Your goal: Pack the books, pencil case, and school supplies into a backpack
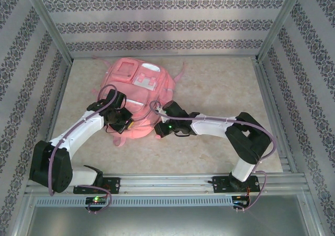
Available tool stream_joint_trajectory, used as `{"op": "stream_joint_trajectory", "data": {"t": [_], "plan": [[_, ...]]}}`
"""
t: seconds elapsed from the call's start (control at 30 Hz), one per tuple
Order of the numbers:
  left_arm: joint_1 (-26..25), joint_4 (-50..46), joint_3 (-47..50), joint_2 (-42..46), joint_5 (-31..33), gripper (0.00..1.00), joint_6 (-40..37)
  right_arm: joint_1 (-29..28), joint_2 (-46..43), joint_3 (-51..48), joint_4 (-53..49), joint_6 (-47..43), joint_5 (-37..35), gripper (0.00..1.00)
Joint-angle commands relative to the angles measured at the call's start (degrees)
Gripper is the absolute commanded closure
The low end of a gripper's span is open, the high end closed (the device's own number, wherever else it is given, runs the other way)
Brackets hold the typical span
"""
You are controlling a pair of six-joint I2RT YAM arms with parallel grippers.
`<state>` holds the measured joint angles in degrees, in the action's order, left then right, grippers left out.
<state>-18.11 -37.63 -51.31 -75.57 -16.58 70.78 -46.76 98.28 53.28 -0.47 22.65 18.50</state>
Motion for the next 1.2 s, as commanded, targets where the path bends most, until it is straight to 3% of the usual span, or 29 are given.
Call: {"op": "stream_joint_trajectory", "data": {"t": [0.0,0.6,1.17], "plan": [[-0.6,0.33,1.01,1.82,0.2,1.0,-0.99,-0.31,-2.12,-1.69,-1.4,-0.42,-0.91,1.0],[-0.65,-2.72,3.84,6.13,-3.83,1.0,-7.54,5.89,-0.17,0.39,-5.14,-0.77,-4.79,1.0],[-0.81,-2.45,1.52,2.74,-6.53,1.0,-10.8,11.65,7.27,7.82,-7.33,5.5,-5.37,1.0]]}}
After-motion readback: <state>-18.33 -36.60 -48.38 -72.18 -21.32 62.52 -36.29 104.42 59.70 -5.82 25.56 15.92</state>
